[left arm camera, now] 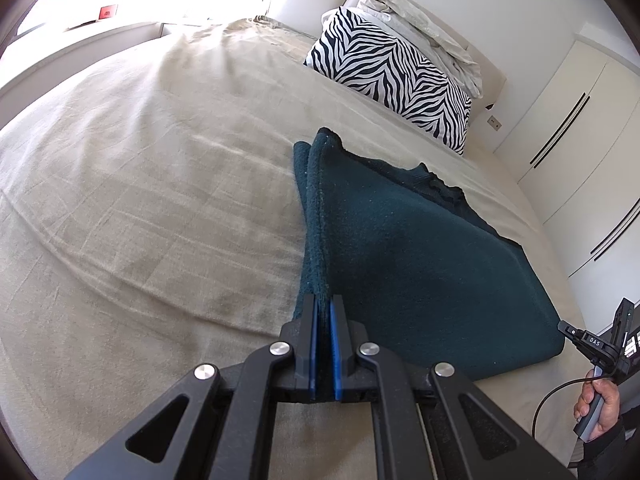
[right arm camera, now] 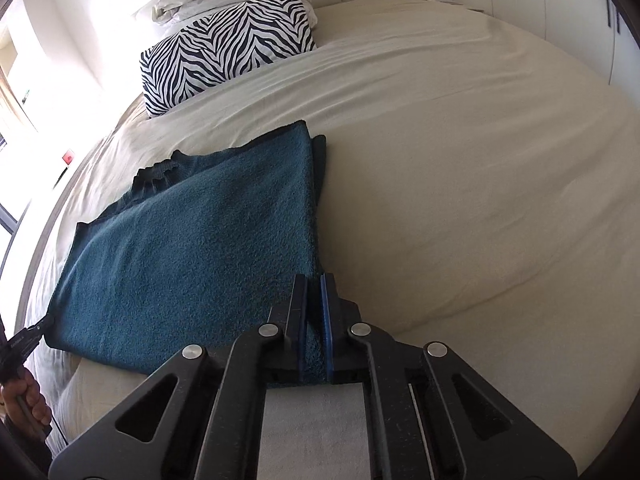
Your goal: Fold small clothes
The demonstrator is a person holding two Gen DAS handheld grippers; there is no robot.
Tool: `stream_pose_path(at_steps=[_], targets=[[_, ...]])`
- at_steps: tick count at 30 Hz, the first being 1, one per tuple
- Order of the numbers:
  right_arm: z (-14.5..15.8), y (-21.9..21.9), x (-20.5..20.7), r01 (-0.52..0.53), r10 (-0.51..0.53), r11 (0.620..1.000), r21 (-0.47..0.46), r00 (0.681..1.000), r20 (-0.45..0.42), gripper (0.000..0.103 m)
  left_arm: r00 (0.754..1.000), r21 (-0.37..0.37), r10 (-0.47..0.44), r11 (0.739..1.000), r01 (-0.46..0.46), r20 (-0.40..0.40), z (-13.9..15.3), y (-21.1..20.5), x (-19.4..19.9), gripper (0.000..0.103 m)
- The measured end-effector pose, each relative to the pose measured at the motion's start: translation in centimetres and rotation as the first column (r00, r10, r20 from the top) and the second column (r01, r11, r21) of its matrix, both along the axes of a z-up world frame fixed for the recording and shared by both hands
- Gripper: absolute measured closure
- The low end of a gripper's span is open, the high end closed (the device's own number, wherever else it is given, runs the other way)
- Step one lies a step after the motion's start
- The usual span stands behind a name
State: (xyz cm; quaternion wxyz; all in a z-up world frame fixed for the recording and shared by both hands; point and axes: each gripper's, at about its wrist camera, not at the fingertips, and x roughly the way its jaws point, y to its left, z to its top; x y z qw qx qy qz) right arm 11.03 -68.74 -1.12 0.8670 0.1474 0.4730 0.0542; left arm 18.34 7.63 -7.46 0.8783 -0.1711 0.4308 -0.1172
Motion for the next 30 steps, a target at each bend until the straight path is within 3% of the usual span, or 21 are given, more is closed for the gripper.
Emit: stream_pose_path(at_steps=[9, 20, 26, 30], targets=[[1.3, 0.3, -1.5, -0.007, 0.007, 1.000, 0.001, 1.000, 0.016, 0.098, 1.000, 0.004, -0.002, 1.000, 0.002, -0.014, -0.5, 0.4, -0.7, 0.096], [-2.2, -1.3, -2.6, 0.027, -0.025, 0.998, 0.057, 0.999, -0.046, 0.098, 0.998, 0.006, -0.014, 1.000, 0.014, -0.059, -2.0, 0.7, -1.0, 0.095], [-2.7, -0.5, -2.7, 0.004, -0.002, 0.999, 0.038, 0.999, -0.050, 0.098, 0.998, 0.008, -0.014, 1.000, 0.014, -0.059, -2.1, 0.7, -1.1, 0.095], [-3.2, -1.0, -2.9, 0.023, -0.019, 0.997, 0.078, 0.999, -0.051, 0.097, 0.998, 0.006, -0.015, 1.000, 0.015, -0.061, -2.3, 0.8, -1.2, 0.095]])
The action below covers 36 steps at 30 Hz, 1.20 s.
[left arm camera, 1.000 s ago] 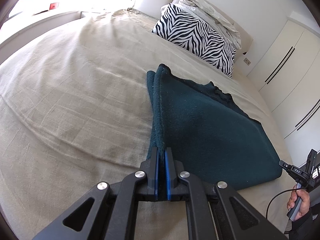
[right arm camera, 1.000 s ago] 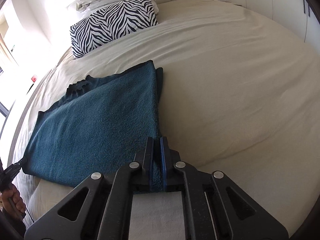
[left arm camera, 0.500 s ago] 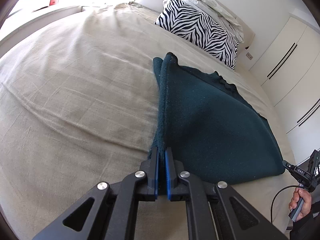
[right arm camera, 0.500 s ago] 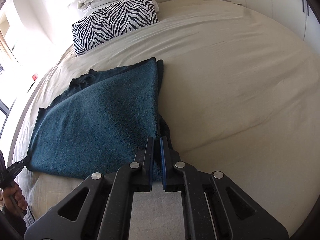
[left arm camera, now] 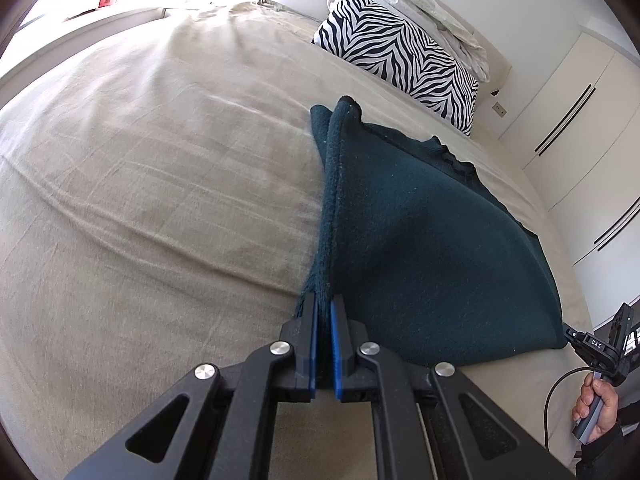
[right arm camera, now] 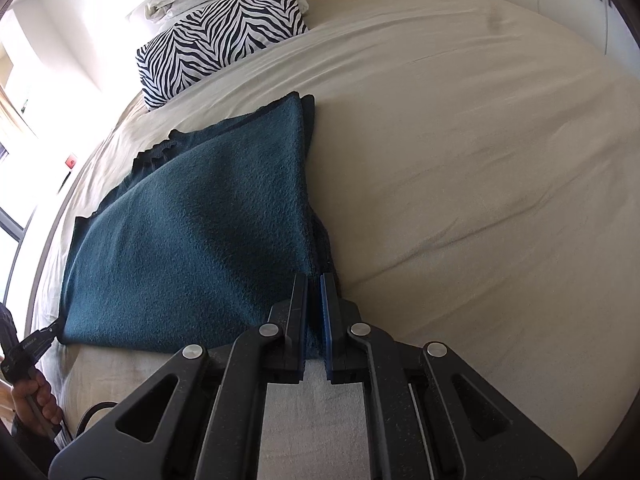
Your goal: Fold small clothes
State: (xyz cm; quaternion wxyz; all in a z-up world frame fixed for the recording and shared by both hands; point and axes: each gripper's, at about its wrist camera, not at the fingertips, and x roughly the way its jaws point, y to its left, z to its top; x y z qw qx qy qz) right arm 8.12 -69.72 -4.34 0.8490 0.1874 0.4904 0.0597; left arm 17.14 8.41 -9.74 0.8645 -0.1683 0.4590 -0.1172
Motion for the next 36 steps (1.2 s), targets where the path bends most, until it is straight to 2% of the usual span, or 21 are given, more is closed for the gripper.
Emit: stream_pose_path(at_steps=[4, 6, 7, 8, 9, 13, 17, 20, 23, 25, 29, 30, 31, 32, 36], targets=[[0.1, -0.4, -0.1, 0.015, -0.015, 0.999, 0.028, 1.000, -0.003, 0.093, 1.000, -0.020, 0.010, 1.000, -0.010, -0.007, 0.0, 0.3, 0.0, 0.093], [0.7, -0.7, -0.2, 0.034, -0.034, 0.999, 0.016, 0.999, 0.005, 0.081, 0.999, -0.028, 0.031, 0.999, -0.032, -0.012, 0.3, 0.8, -0.1, 0.089], [1.2, -1.0, -0.4, 0.053, -0.053, 0.999, 0.007, 0.999, 0.013, 0.067, 0.999, -0.023, 0.045, 0.999, -0.045, -0.013, 0.6, 1.1, -0.3, 0.081], [1.7, -1.3, -0.6, 0.075, -0.075, 0.997, 0.006, 0.997, 0.024, 0.049, 0.998, -0.019, 0.060, 0.998, -0.060, -0.003, 1.1, 1.3, -0.4, 0.078], [2.4, -1.7, -0.9, 0.097, -0.097, 0.995, 0.015, 0.994, 0.046, 0.045, 0.997, -0.011, 0.070, 0.997, -0.070, 0.017, 1.9, 1.5, -0.6, 0.078], [5.3, -1.2, -0.1, 0.095, -0.100, 0.994, 0.044, 0.988, 0.117, 0.044, 0.992, 0.070, 0.050, 0.996, -0.058, 0.115, 5.5, 0.2, 0.5, 0.077], [6.5, 2.7, 3.9, -0.020, -0.002, 0.986, 0.168, 0.991, 0.131, 0.044, 0.979, 0.169, -0.055, 0.985, 0.021, 0.199, 8.0, -4.5, 4.3, 0.063], [6.4, 6.9, 7.9, -0.107, 0.070, 0.955, 0.275, 0.987, 0.143, 0.045, 0.972, 0.248, -0.114, 0.967, 0.061, 0.205, 7.7, -8.3, 8.0, 0.061], [5.1, 11.7, 11.7, -0.158, 0.129, 0.928, 0.339, 0.986, 0.107, 0.045, 0.967, 0.314, -0.142, 0.947, 0.071, 0.210, 6.6, -10.8, 11.5, 0.061], [3.7, 14.5, 13.9, -0.182, 0.164, 0.892, 0.413, 0.983, 0.079, 0.046, 0.973, 0.346, -0.141, 0.936, 0.071, 0.183, 5.5, -11.6, 13.6, 0.061], [1.0, 18.3, 17.0, -0.189, 0.195, 0.844, 0.502, 0.980, 0.041, 0.045, 0.992, 0.360, -0.080, 0.932, 0.041, 0.094, 2.1, -10.6, 16.8, 0.057], [0.1, 18.7, 17.6, -0.173, 0.187, 0.841, 0.513, 0.982, 0.024, 0.045, 0.997, 0.321, -0.057, 0.946, 0.035, 0.059, 0.8, -9.6, 17.4, 0.055], [-0.7, 18.8, 18.2, -0.153, 0.173, 0.841, 0.518, 0.985, 0.010, 0.047, 0.997, 0.249, -0.045, 0.968, 0.028, 0.064, 0.2, -8.6, 17.5, 0.055], [-1.4, 18.4, 18.5, -0.131, 0.150, 0.838, 0.529, 0.989, 0.007, 0.050, 0.996, 0.205, -0.042, 0.978, 0.025, 0.078, 0.1, -7.9, 17.3, 0.055], [-3.0, 14.9, 18.9, -0.073, 0.062, 0.779, 0.622, 0.997, 0.040, 0.057, 0.994, 0.171, -0.078, 0.983, 0.063, 0.082, 0.0, -7.8, 17.4, 0.048]])
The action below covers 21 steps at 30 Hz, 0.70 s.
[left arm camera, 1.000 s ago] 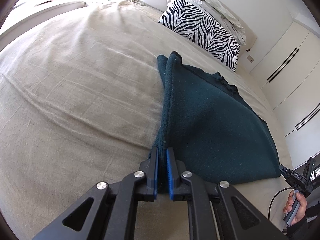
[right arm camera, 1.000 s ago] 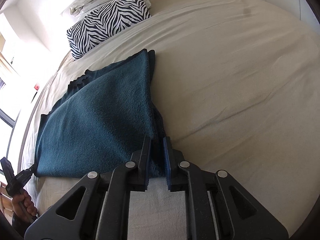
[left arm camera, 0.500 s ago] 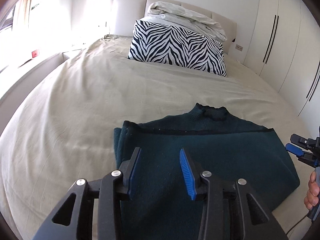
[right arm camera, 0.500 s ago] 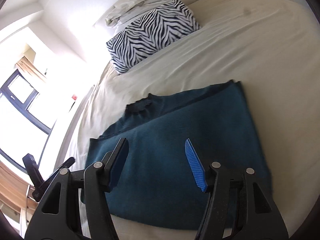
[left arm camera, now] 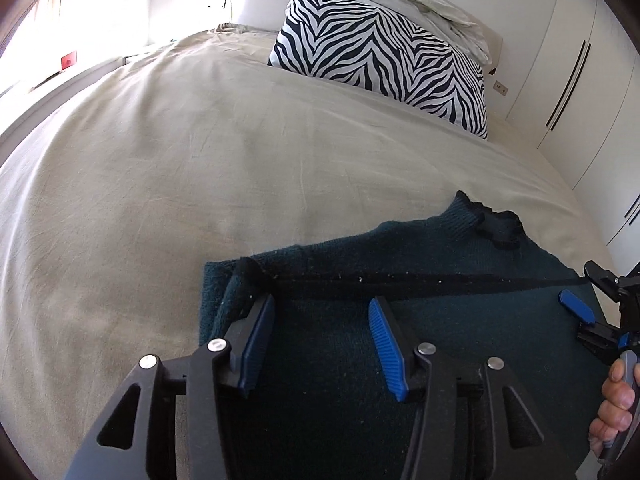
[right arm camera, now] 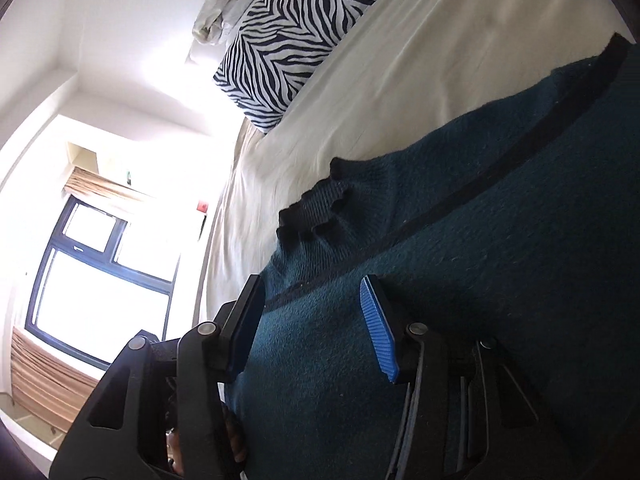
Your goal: Fold small clothes
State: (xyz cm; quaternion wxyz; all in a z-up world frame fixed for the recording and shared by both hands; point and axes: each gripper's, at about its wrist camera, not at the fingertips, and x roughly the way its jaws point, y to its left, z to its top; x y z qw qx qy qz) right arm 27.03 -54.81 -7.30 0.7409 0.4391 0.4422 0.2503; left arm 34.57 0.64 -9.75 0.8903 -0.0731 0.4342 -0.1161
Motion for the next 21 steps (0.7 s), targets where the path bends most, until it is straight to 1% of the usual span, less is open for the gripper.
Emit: stream_pose_path(at_steps=[3, 5, 6, 9, 10, 12, 13, 14, 16, 17, 18, 19, 21], targets=[[-0.3, -3.6, 0.1, 0.089, -0.089, 0.996, 0.005, 0.996, 0.008, 0.059, 1.000, 0.006, -0.012, 1.000, 0.011, 0.010, -0.1, -0.3, -0.1, 0.044], [-0.6, -6.5, -0.2, 0.172, -0.172, 0.985, -0.022, 0.985, -0.002, 0.060, 1.000, 0.011, -0.018, 1.000, 0.018, 0.017, -0.2, -0.5, -0.1, 0.042], [-1.0, -8.0, -0.5, 0.209, -0.209, 0.978, -0.004, 0.978, 0.001, 0.061, 1.000, 0.011, -0.020, 1.000, 0.020, 0.019, -0.2, -0.5, -0.2, 0.042], [-1.2, -12.1, -1.6, 0.330, -0.331, 0.943, -0.038, 0.943, -0.019, 0.064, 0.999, 0.018, -0.027, 0.999, 0.026, 0.023, -0.3, -0.7, -0.1, 0.039], [-1.1, -13.3, -2.1, 0.362, -0.364, 0.931, -0.050, 0.931, -0.028, 0.062, 0.999, 0.023, -0.029, 0.999, 0.028, 0.023, -0.3, -0.8, -0.1, 0.038], [-0.6, -15.2, -3.5, 0.421, -0.428, 0.901, -0.108, 0.903, -0.048, 0.061, 0.999, 0.043, -0.025, 0.999, 0.024, 0.021, -0.1, -1.1, -0.3, 0.038], [-0.4, -15.5, -4.0, 0.417, -0.423, 0.903, -0.099, 0.904, -0.053, 0.059, 1.000, 0.061, -0.018, 0.998, 0.017, 0.014, 0.2, -1.2, -0.5, 0.038], [0.0, -15.1, -4.5, 0.395, -0.401, 0.914, -0.086, 0.915, -0.054, 0.059, 1.000, 0.083, -0.007, 0.997, 0.007, 0.002, 0.6, -1.4, -0.9, 0.038], [1.3, -13.1, -6.2, 0.309, -0.312, 0.948, -0.072, 0.950, -0.024, 0.059, 1.000, 0.123, 0.019, 0.992, -0.018, -0.013, 1.9, -1.8, -2.8, 0.038], [2.3, -11.2, -7.1, 0.252, -0.252, 0.966, -0.056, 0.968, 0.003, 0.059, 1.000, 0.119, 0.018, 0.993, -0.016, -0.018, 2.6, -2.0, -4.2, 0.037], [3.0, -9.1, -8.0, 0.177, -0.177, 0.984, -0.035, 0.984, 0.021, 0.059, 1.000, 0.098, 0.012, 0.995, -0.009, -0.022, 3.1, -2.3, -5.9, 0.037], [3.6, -6.9, -9.2, 0.102, -0.102, 0.995, -0.019, 0.995, 0.025, 0.059, 0.999, 0.080, -0.001, 0.997, 0.004, -0.035, 3.4, -2.7, -7.6, 0.037], [4.0, -2.8, -11.0, -0.010, 0.009, 1.000, 0.029, 0.999, 0.036, 0.059, 0.997, 0.063, -0.038, 0.997, 0.043, -0.070, 3.2, -3.7, -11.0, 0.037]])
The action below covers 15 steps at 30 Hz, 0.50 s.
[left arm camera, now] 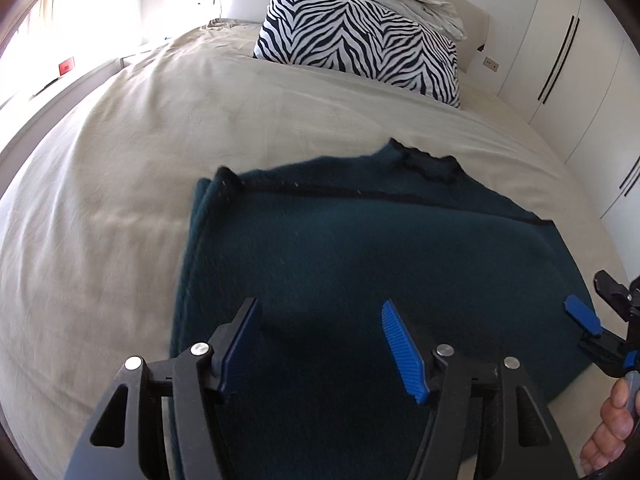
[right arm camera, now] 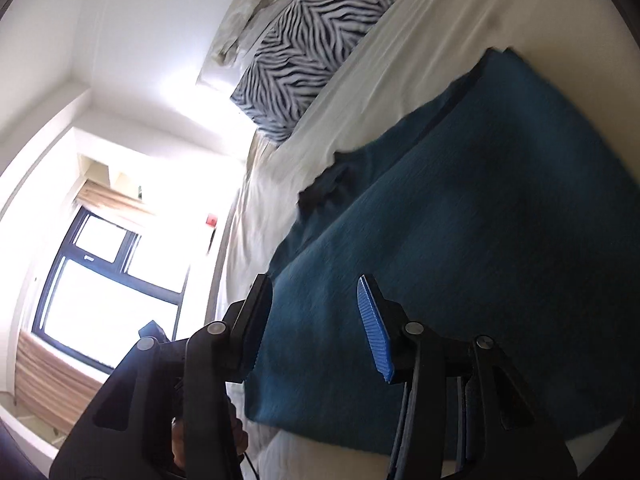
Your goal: Fold small clothes
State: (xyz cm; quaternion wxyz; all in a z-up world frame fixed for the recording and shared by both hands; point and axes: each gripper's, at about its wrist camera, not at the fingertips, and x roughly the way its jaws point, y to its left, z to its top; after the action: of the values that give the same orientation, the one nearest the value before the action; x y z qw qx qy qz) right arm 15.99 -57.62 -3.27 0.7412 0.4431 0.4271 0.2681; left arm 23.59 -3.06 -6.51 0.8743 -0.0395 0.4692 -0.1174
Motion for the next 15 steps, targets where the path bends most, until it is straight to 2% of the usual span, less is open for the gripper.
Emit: stream_pose_path(at_steps=[3, 5, 7, 8, 10, 15], targets=[[-0.7, 5.1, -3.0, -0.150, 0.151, 0.987, 0.056, 0.988, -0.022, 0.059, 0.998, 0.038, -0.055, 0.998, 0.057, -0.033, -1.5, -1.8, -3.9, 0.037], [-2.1, 6.9, -4.7, -0.209, 0.211, 0.977, 0.044, 0.976, -0.042, 0.059, 0.998, 0.083, -0.061, 0.995, 0.063, -0.030, -3.0, -2.0, -5.1, 0.037], [-4.1, 6.6, -6.1, -0.182, 0.181, 0.983, 0.001, 0.977, -0.115, 0.063, 0.998, 0.068, -0.061, 0.996, 0.062, -0.020, -3.0, -1.6, -5.4, 0.037], [-4.8, 5.6, -6.3, -0.155, 0.156, 0.988, 0.016, 0.980, -0.124, 0.066, 0.998, 0.058, -0.058, 0.997, 0.059, -0.030, -2.9, -1.4, -5.3, 0.037], [-5.3, 3.0, -6.8, -0.079, 0.085, 0.996, 0.052, 0.988, -0.125, 0.067, 0.997, 0.062, -0.065, 0.996, 0.067, -0.038, -3.0, -1.3, -5.2, 0.037], [-5.0, -4.4, -8.0, 0.120, -0.118, 0.993, 0.009, 0.986, -0.118, 0.067, 0.997, 0.089, -0.075, 0.993, 0.076, -0.011, -3.2, -1.6, -5.6, 0.036]])
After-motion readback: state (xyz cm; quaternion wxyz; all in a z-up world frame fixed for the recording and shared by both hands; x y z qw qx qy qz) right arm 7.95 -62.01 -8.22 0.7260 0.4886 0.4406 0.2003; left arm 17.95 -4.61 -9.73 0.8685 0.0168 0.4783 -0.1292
